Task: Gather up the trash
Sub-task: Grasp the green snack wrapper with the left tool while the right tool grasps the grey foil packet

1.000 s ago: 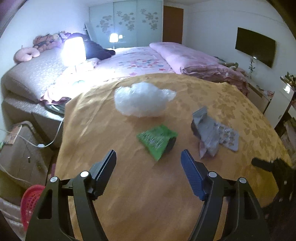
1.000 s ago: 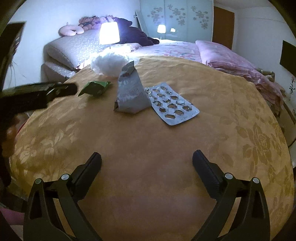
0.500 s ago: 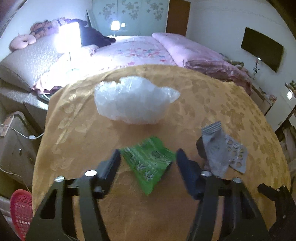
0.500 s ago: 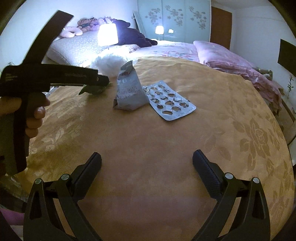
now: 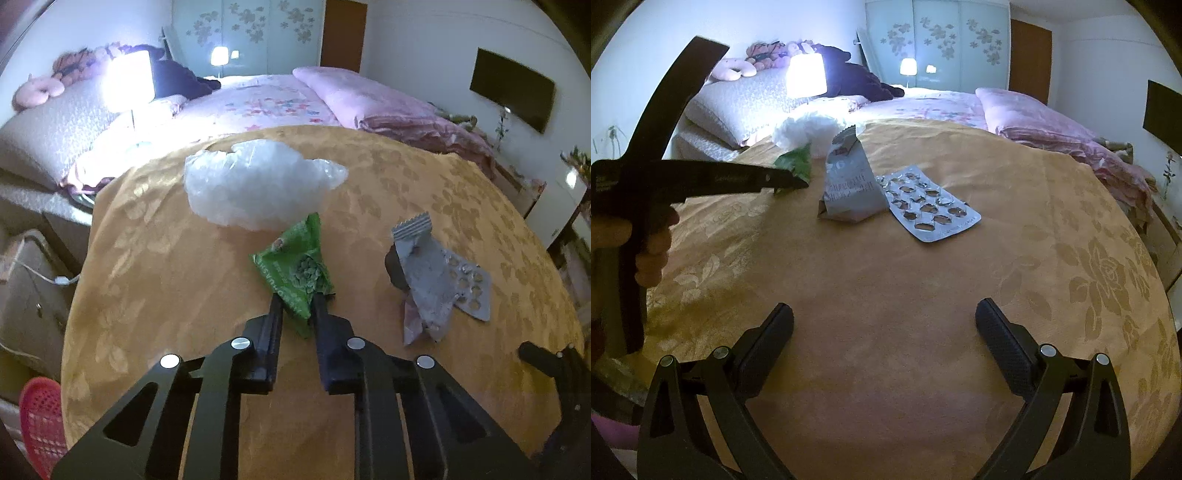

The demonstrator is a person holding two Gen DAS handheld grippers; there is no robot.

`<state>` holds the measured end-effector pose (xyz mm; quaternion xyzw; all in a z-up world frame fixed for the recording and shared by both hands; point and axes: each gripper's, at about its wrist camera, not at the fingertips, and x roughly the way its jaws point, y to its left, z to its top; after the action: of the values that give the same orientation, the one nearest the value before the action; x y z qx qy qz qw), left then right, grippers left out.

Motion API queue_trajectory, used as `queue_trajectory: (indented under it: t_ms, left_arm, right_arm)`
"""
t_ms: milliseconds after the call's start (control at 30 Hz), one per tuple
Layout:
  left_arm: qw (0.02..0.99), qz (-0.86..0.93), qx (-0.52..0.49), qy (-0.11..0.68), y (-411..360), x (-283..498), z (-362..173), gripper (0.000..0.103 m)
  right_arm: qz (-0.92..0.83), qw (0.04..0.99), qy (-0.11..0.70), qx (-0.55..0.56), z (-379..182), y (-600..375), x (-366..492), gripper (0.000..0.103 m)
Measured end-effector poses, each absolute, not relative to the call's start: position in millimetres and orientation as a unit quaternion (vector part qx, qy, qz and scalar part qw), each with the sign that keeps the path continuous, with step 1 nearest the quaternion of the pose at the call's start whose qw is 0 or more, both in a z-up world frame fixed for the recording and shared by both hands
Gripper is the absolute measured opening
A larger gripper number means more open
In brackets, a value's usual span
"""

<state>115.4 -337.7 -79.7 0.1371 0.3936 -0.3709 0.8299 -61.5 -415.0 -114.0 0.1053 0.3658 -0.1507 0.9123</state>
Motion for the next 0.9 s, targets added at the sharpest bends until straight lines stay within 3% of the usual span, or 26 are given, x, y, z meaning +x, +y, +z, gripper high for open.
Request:
queue_trajectory:
  t_ms: [533, 900]
  left_arm:
    - [0.839, -0.386, 0.136, 0.358, -288.4, 73.9, -63.9, 0.014]
    - [0.847, -0.378, 0.122, 0.353, -261.6, 64.3, -57.8, 0.014]
  right_arm:
    - [-0.138, 0.909, 0.372, 0.131, -107.2, -418.8, -64.1, 0.096]
    - [-0.142, 0.926, 0.339, 0.089, -67.5, -420.9, -31.6, 0.094]
